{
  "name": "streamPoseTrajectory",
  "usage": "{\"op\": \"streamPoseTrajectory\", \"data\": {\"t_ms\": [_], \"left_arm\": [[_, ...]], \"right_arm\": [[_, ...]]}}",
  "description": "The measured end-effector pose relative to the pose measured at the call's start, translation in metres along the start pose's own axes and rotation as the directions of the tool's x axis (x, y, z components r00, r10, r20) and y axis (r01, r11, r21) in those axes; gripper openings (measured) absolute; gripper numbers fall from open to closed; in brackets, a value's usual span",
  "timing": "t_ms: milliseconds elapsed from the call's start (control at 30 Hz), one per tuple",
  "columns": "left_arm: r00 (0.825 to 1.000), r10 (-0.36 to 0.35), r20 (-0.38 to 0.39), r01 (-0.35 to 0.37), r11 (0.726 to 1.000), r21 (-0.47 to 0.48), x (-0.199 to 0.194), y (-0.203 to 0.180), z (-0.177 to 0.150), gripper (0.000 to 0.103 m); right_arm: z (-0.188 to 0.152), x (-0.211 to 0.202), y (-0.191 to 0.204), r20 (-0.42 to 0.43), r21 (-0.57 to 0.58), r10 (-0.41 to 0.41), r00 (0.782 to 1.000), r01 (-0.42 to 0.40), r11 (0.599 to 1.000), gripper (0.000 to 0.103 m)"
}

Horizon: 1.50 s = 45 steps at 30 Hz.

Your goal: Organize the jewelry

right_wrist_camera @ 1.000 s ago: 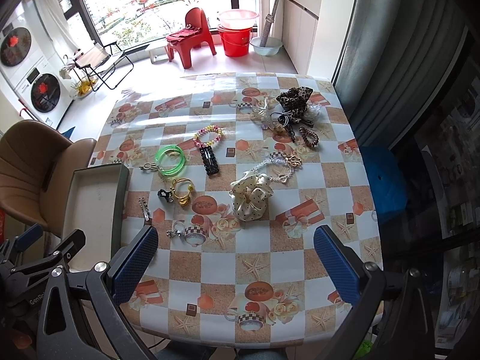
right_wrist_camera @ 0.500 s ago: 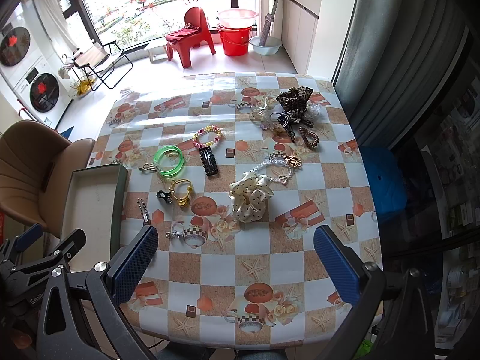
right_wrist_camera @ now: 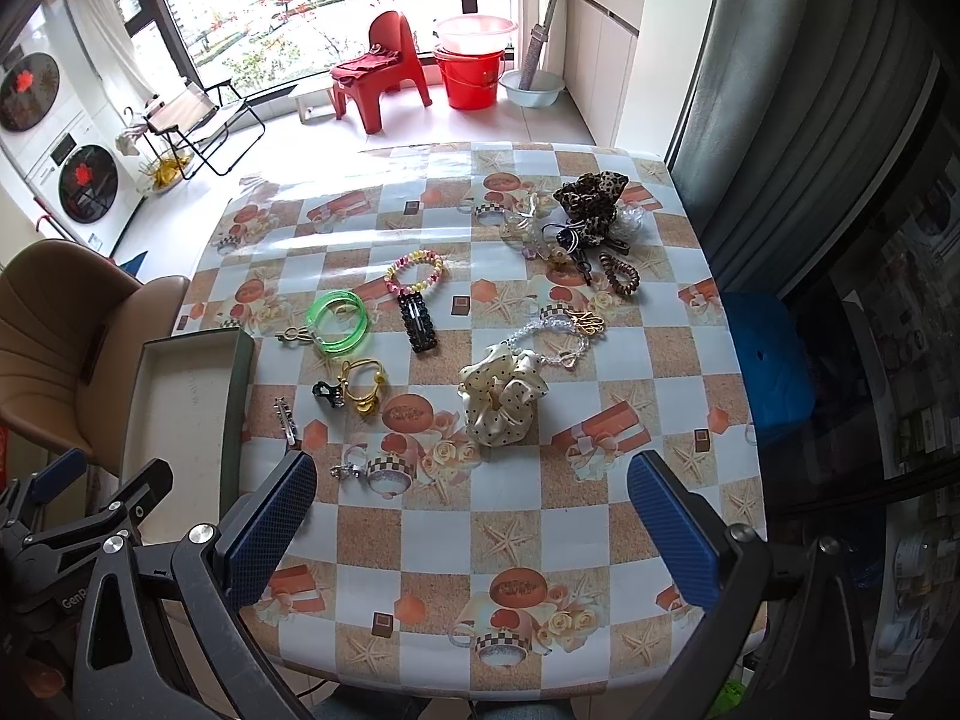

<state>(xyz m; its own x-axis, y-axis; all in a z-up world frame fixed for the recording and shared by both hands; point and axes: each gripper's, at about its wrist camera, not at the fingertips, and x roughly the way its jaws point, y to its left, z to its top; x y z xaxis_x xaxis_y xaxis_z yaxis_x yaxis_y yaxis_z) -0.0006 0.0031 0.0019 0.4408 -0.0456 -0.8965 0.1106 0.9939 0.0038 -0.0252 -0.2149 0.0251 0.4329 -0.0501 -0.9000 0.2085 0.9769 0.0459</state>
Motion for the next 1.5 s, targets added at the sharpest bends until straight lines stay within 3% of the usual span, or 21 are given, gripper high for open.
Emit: {"op": "streamPoseTrajectory", "data": {"t_ms": [1500], "left_arm": [[1.0, 0.0, -0.023, 0.0, 1.0, 0.0, 0.003, -0.001, -0.003, 0.103]], "right_arm": [[0.006, 0.007, 0.004, -0.02, 0.007, -0.003, 1.0, 0.003, 1.0, 0.103]]}}
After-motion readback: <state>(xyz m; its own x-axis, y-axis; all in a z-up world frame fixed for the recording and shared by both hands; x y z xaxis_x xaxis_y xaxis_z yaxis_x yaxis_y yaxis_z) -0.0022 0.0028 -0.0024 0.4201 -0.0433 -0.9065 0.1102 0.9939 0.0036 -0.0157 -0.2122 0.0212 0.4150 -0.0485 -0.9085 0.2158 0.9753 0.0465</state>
